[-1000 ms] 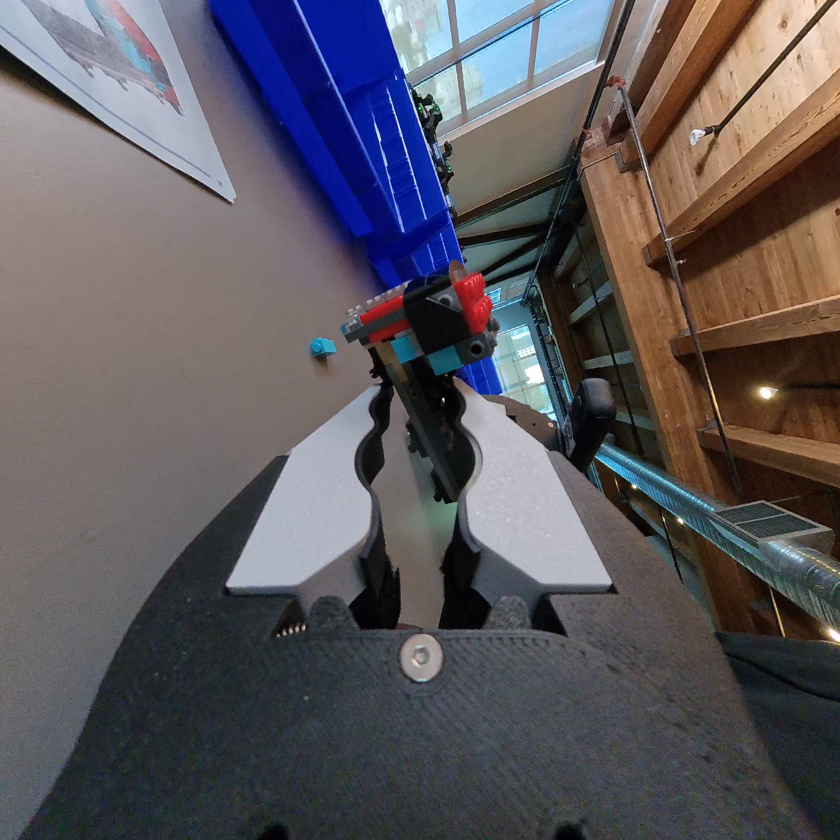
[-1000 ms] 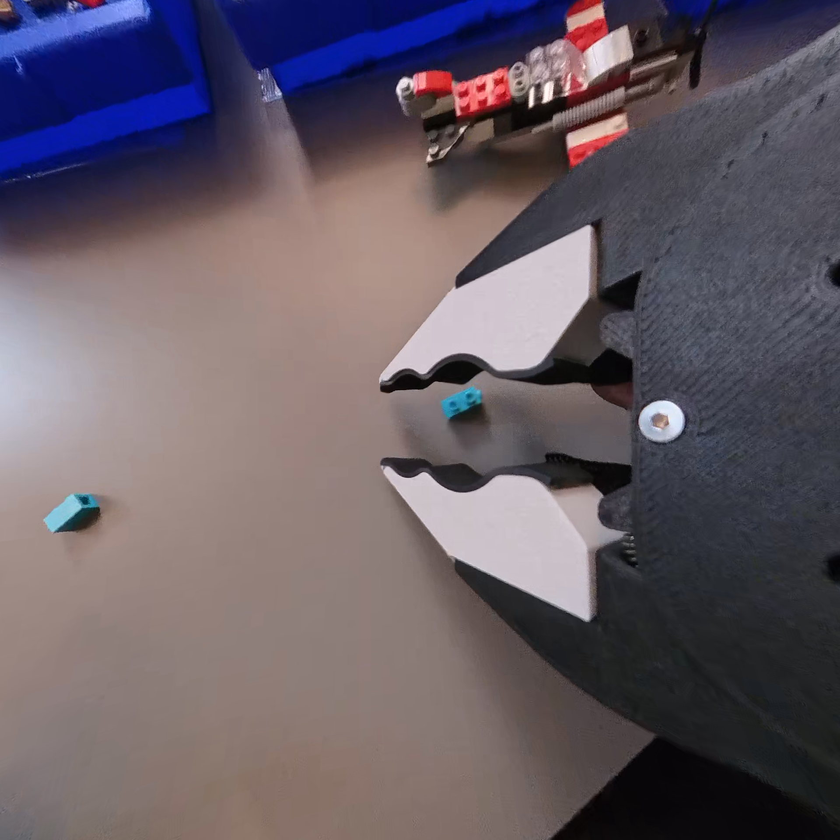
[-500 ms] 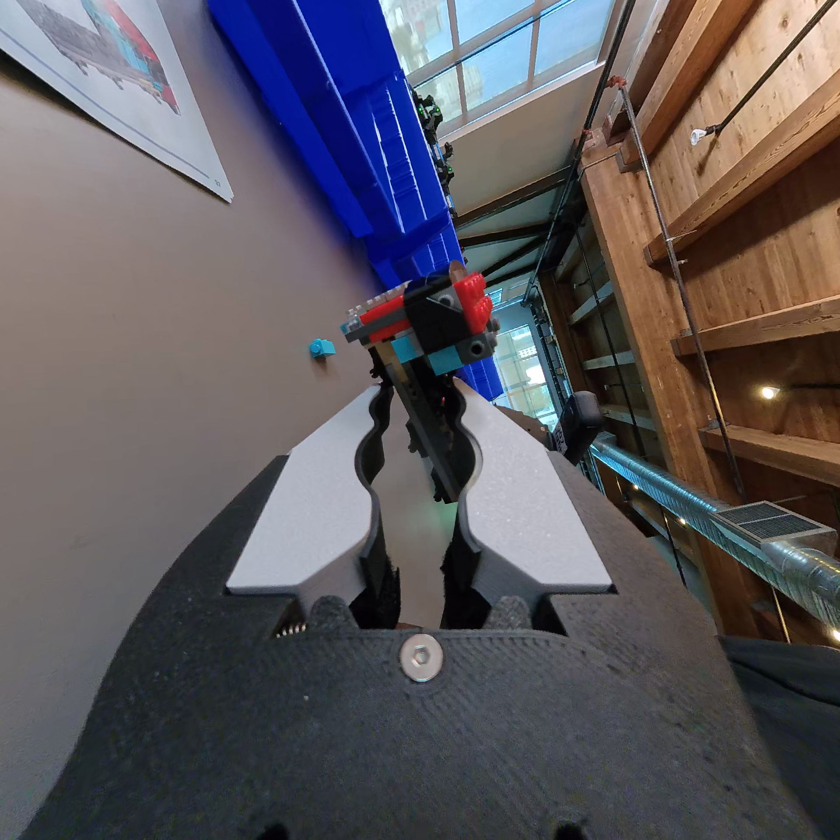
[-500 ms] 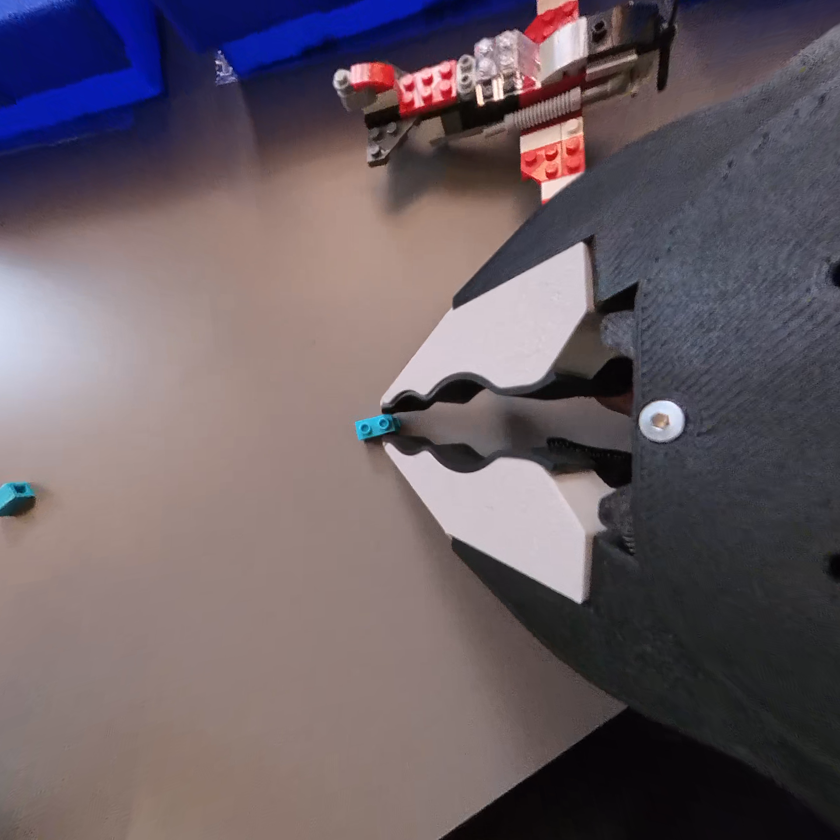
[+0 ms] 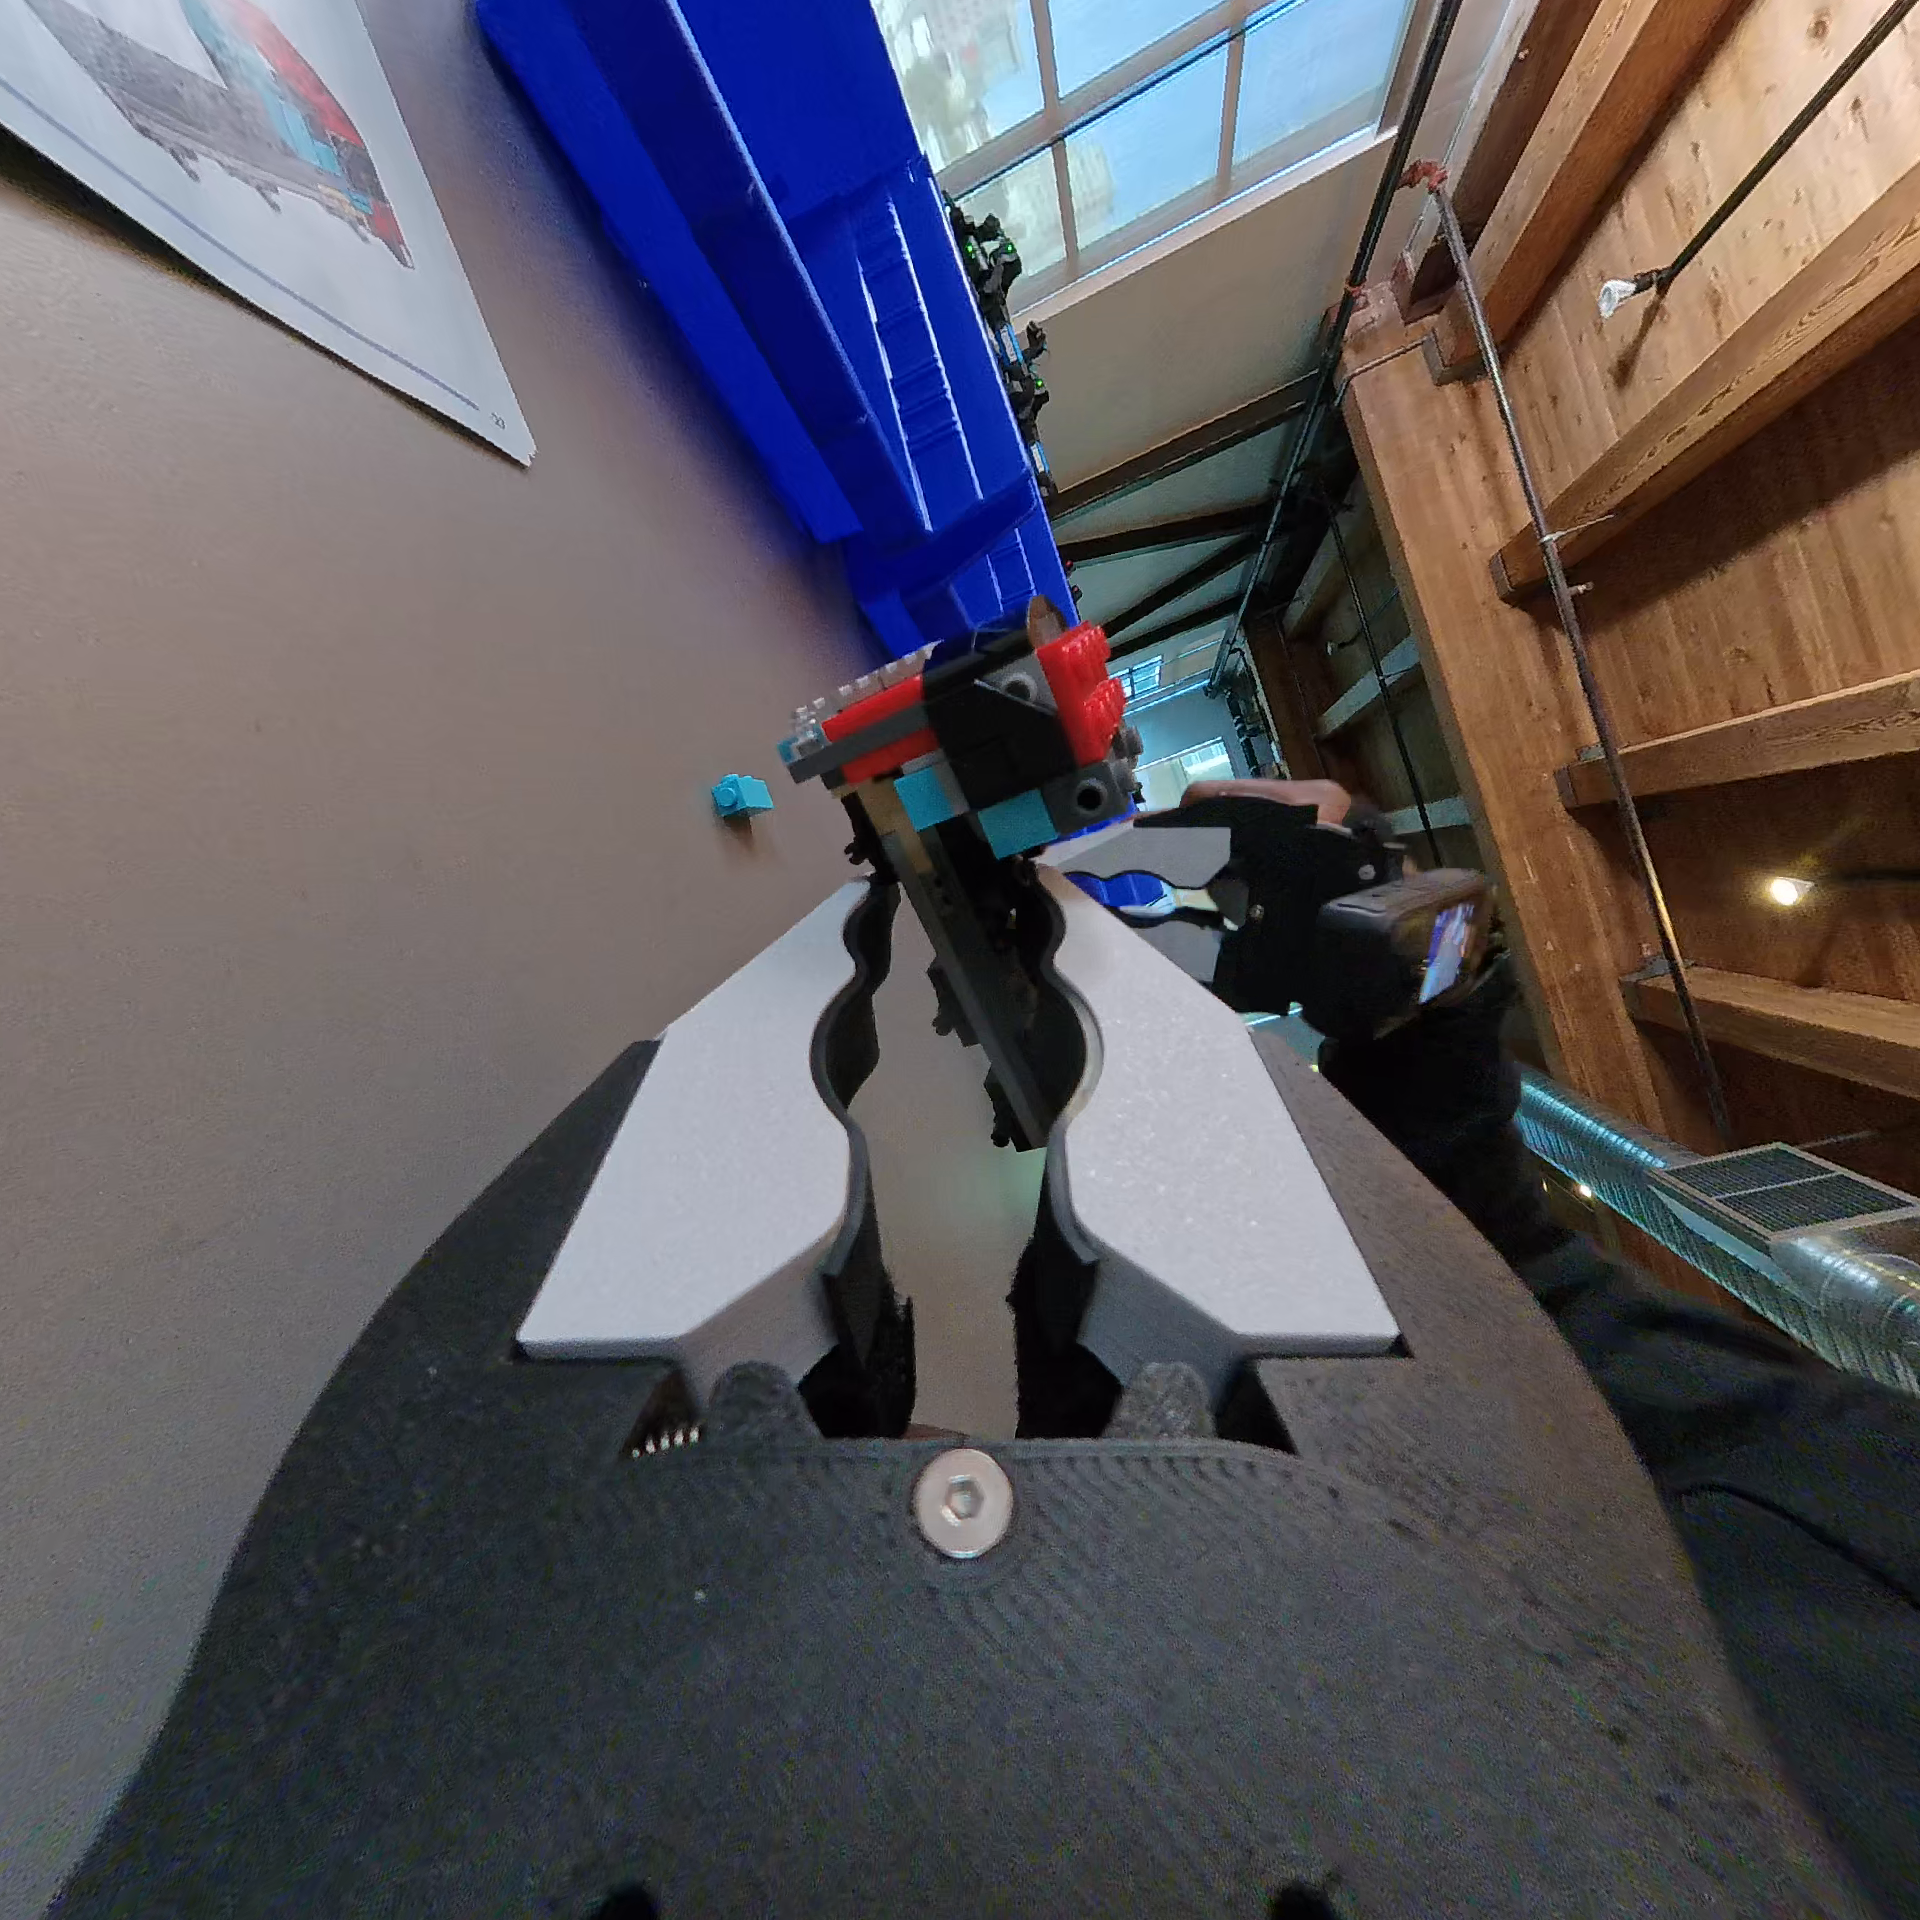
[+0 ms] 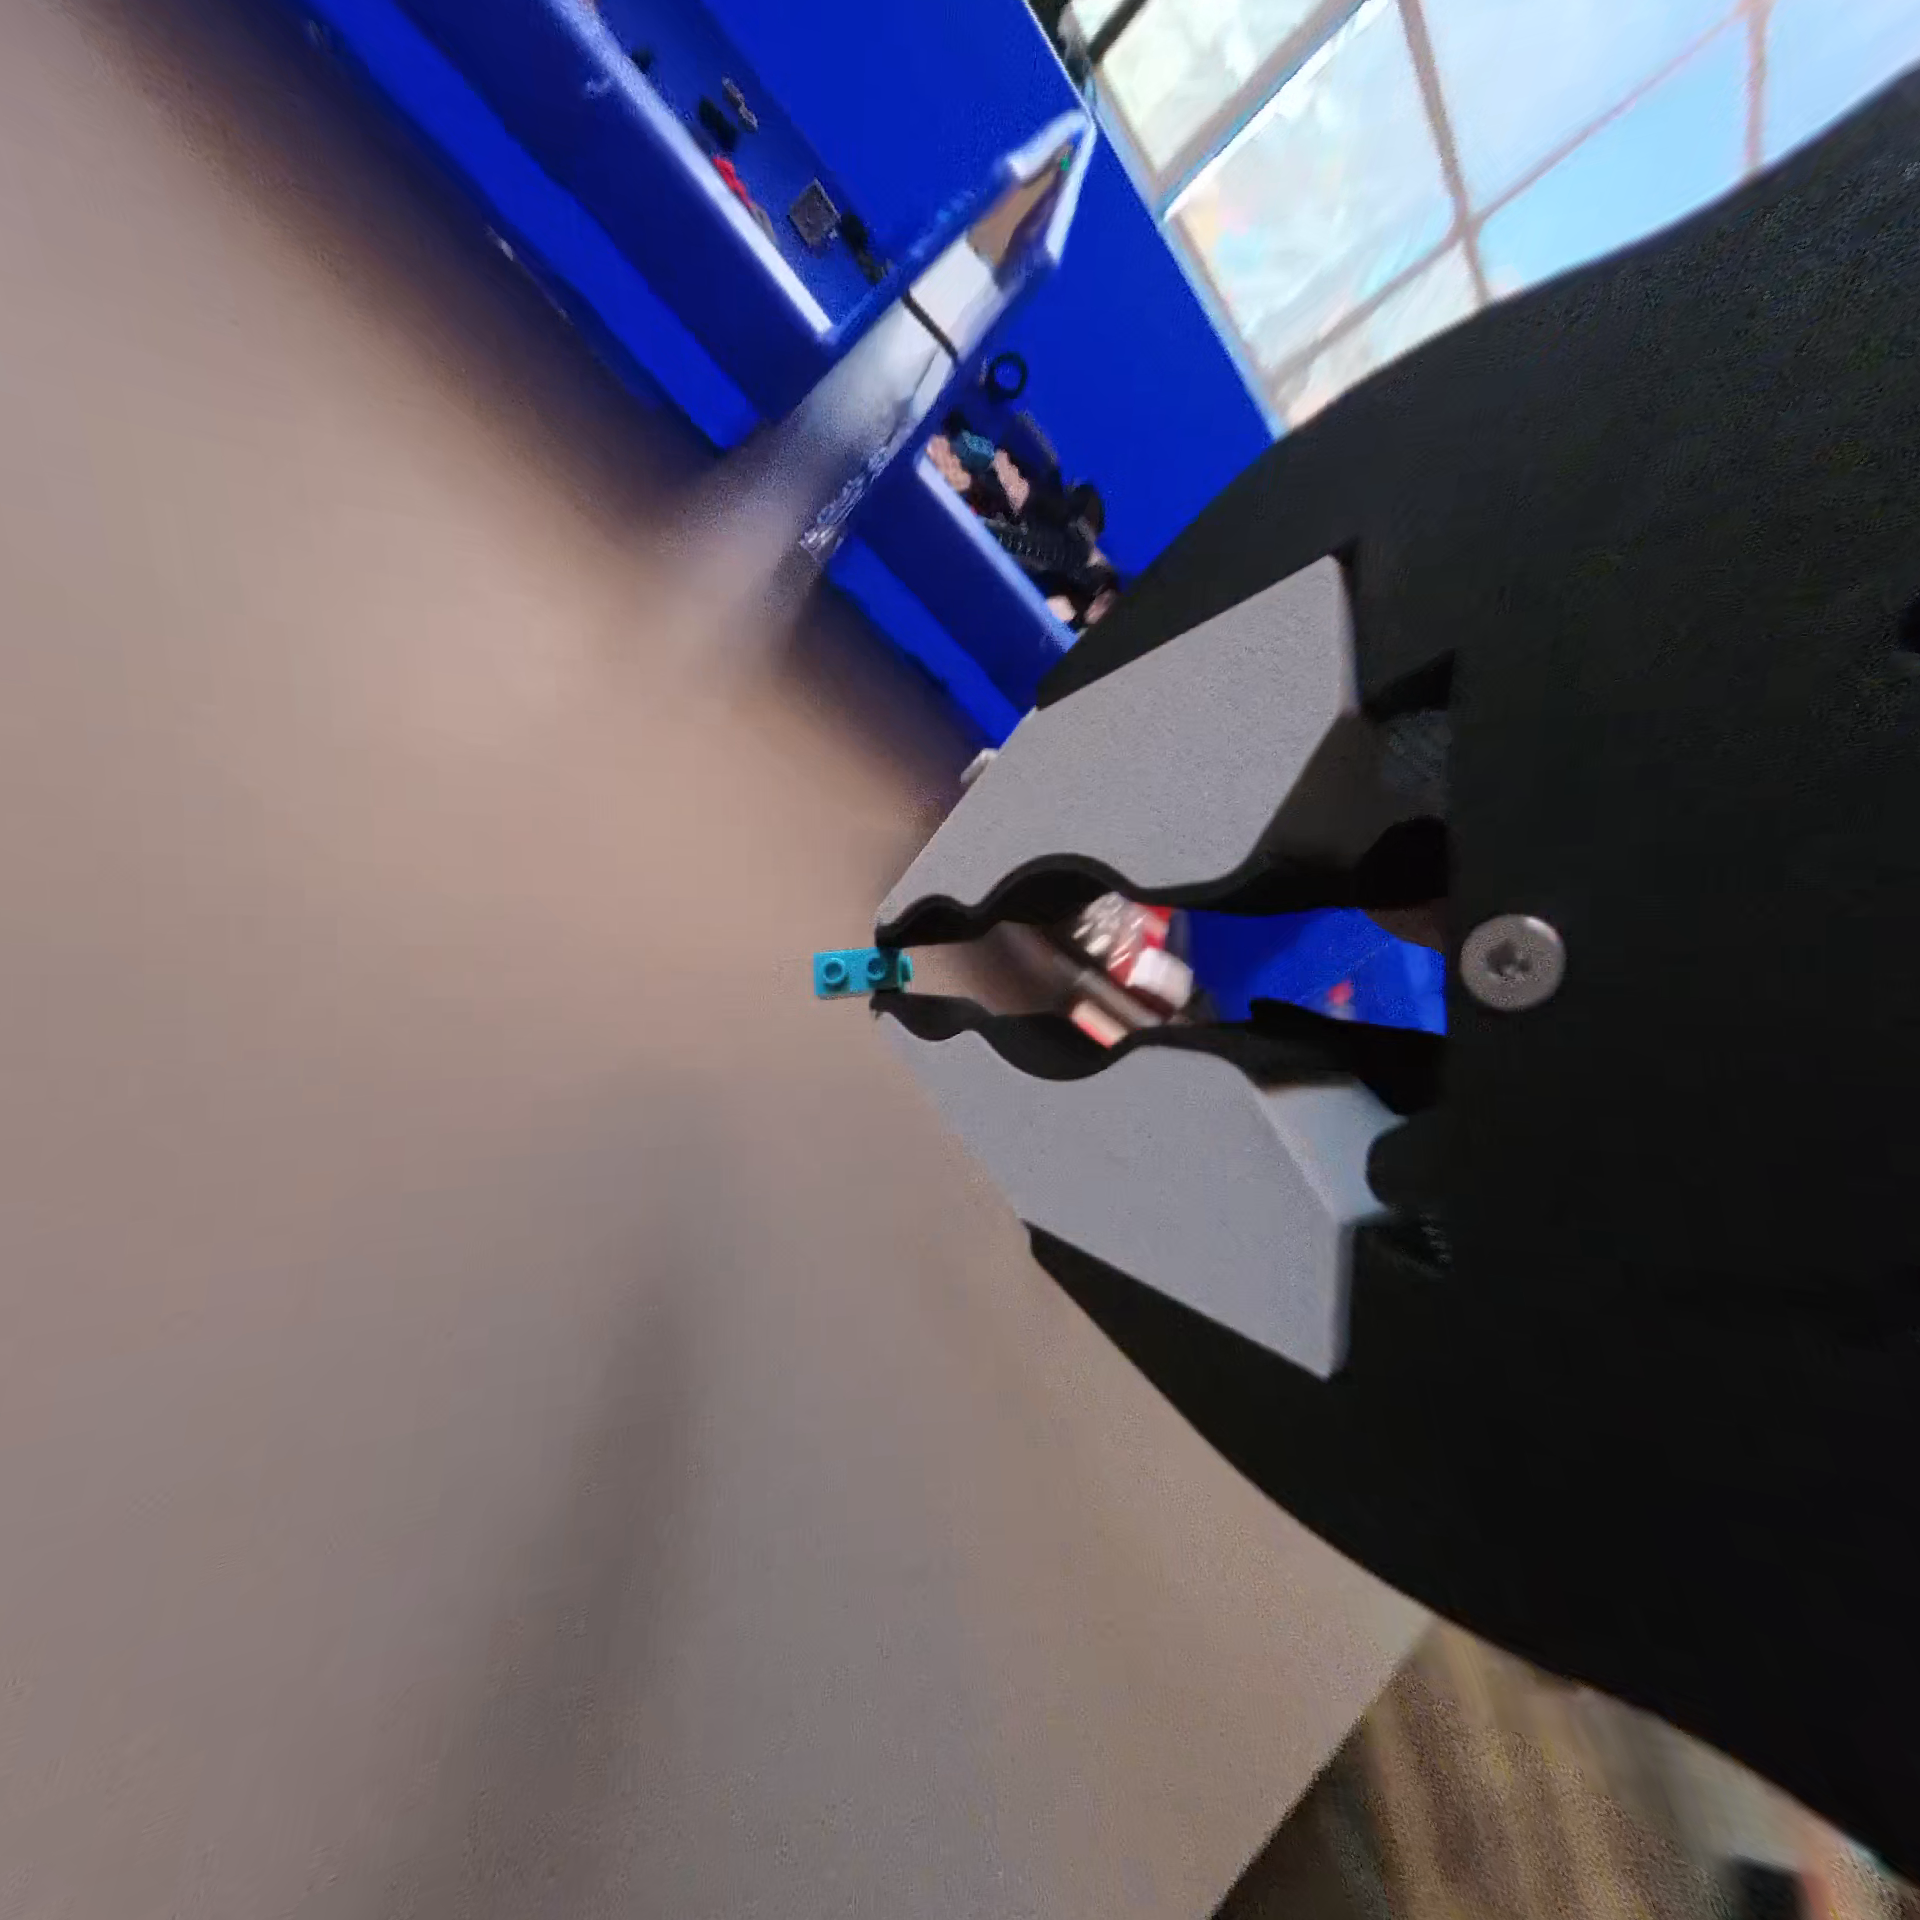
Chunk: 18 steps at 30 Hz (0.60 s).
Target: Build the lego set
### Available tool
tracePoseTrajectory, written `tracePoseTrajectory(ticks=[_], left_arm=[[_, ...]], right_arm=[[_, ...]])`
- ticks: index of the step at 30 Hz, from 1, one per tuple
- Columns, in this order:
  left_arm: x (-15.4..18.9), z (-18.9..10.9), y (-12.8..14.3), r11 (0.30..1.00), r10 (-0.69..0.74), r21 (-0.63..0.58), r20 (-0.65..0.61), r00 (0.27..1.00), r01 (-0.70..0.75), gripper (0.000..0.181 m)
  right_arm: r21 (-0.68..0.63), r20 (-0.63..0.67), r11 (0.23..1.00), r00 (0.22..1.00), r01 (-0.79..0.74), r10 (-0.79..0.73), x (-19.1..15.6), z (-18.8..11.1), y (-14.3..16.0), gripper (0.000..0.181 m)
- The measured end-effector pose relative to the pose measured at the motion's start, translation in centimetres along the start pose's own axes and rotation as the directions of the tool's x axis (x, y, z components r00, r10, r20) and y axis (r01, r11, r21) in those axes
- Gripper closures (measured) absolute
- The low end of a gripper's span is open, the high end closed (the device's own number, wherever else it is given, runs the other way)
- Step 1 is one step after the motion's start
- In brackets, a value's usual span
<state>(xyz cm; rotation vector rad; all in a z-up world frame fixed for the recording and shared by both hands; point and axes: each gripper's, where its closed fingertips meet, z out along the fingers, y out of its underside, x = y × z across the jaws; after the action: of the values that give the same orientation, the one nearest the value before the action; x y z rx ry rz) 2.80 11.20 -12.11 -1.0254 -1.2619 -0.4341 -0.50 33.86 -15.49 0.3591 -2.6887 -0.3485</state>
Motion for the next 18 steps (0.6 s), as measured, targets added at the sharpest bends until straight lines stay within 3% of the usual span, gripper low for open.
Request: tracePoseTrajectory(ticks=[4,8,18], left_arm=[[0.0,-0.1,-0.1,1.0,-0.001,0.006,0.0,1.0,0.001,0.157],[0.1,-0.2,-0.2,1.0,-0.007,0.009,-0.009,1.0,0.007,0.157],[0.1,-0.6,-0.7,0.999,-0.029,0.024,-0.032,0.999,0.03,0.157]], right_arm=[[-0.21,0.196,0.967,0.975,0.147,-0.106,0.4,0.2,1.0,0.172],[-0.302,0.329,0.926,0.936,0.229,-0.124,0.8,0.7,0.1,0.172],[-0.317,0.392,0.913,0.912,0.257,-0.121,1.0,1.9,-2.1,0.172]])
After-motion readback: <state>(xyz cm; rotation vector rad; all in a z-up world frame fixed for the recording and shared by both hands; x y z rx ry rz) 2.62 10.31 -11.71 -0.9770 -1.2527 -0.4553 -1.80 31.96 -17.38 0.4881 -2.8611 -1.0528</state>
